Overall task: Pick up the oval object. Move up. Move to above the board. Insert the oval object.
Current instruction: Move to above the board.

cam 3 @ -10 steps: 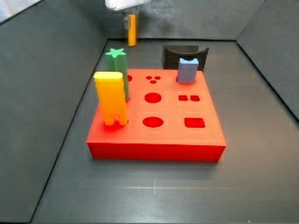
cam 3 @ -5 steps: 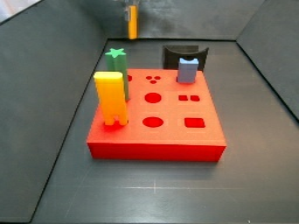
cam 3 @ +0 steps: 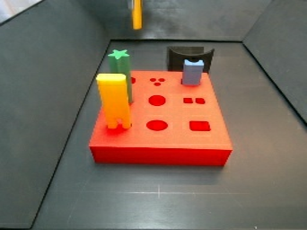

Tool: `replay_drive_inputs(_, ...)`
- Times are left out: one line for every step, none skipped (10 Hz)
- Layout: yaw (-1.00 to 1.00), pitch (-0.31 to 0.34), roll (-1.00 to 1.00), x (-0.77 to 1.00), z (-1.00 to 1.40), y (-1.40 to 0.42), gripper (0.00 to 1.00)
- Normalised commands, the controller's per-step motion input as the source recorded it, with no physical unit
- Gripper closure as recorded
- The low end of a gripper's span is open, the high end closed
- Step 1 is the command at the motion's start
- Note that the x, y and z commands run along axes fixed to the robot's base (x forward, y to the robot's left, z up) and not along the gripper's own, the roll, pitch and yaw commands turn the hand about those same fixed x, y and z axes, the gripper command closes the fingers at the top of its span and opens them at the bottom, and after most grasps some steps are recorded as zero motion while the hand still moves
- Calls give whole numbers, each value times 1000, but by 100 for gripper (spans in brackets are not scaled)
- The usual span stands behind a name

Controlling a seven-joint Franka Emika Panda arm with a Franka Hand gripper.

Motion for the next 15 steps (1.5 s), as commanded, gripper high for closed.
replay_drive_inputs(-59,-88,-230,69,1000,68,100)
replay_drive_inputs(-40,-12,-168,67,1000,71,100)
replay_drive_inputs(-37,13,-140,66,1000,72,100)
replay_drive_inputs(-34,54,-84,62,1000,71,100)
replay_drive_inputs(-30,76,-50,57,1000,71,100)
replay_drive_inputs(-16,92,-16,49,1000,65,100)
replay_drive_inputs(-8,96,-1,44,1000,61,100)
replay_drive_inputs(1,105,18,32,1000,50,100)
replay_drive_inputs(12,109,33,20,924,32,100)
replay_drive_inputs(15,106,33,11,784,21,100)
replay_drive_inputs(12,102,31,4,642,14,100)
replay_drive_inputs(13,105,35,-1,496,11,100)
replay_drive_inputs(15,108,40,-1,354,8,100)
replay_drive_inputs(-1000,96,146,118,80,-1000,100)
replay_drive_inputs(-1000,91,152,120,57,-1000,100)
